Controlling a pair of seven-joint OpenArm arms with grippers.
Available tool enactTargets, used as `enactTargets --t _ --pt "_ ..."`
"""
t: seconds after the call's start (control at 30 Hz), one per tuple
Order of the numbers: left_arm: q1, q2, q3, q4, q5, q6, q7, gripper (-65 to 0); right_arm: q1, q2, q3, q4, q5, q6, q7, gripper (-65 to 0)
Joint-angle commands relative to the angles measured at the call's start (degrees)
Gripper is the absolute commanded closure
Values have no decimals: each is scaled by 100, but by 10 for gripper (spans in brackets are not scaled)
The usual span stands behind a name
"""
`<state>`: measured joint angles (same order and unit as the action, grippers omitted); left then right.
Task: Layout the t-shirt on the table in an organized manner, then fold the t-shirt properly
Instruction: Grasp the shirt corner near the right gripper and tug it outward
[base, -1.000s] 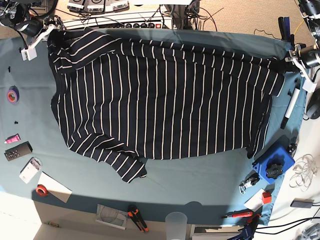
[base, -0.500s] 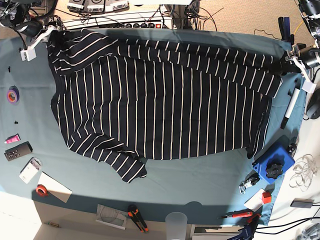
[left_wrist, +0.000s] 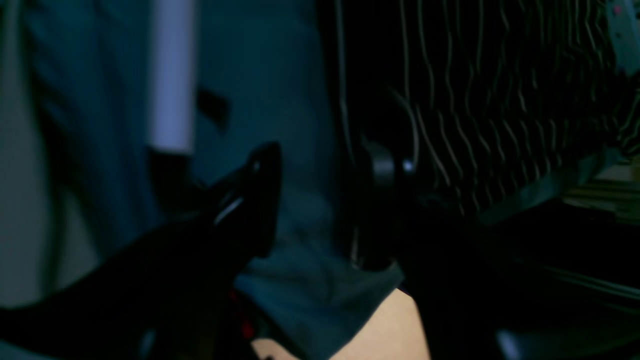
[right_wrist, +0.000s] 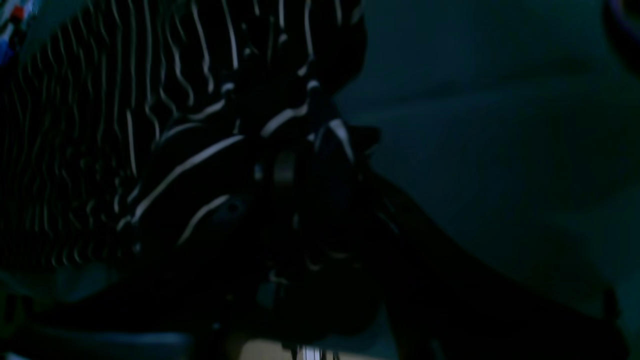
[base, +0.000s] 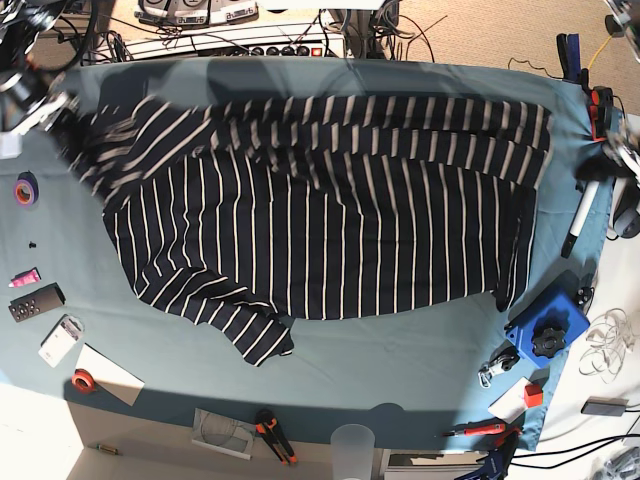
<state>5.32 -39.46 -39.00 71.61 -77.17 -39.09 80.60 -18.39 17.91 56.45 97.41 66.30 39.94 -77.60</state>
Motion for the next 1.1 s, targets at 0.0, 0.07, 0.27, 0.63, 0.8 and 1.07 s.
enactTargets --t 0.0,0.07,0.27,0.63,0.8,1.07 --pt "-114 -269 -120 79 -245 -24 -60 -260 44 144 68 81 138 6 74 -146" --pt "-232 -398 -173 79 -308 -20 -60 -260 66 201 61 81 142 6 0 -146" --pt "-212 -494 -173 79 -302 24 -60 -260 50 46 61 76 114 6 -240 -146" --pt "-214 -391 -173 79 -308 24 -60 -260 -422 -181 -358 74 74 6 -240 -158" --pt "-214 -391 -173 79 -328 24 -60 -260 -629 96 -363 81 380 6 -240 -249" --pt "-216 -391 -173 79 -328 24 -60 -260 -1014 739 348 85 1870 6 -240 -249"
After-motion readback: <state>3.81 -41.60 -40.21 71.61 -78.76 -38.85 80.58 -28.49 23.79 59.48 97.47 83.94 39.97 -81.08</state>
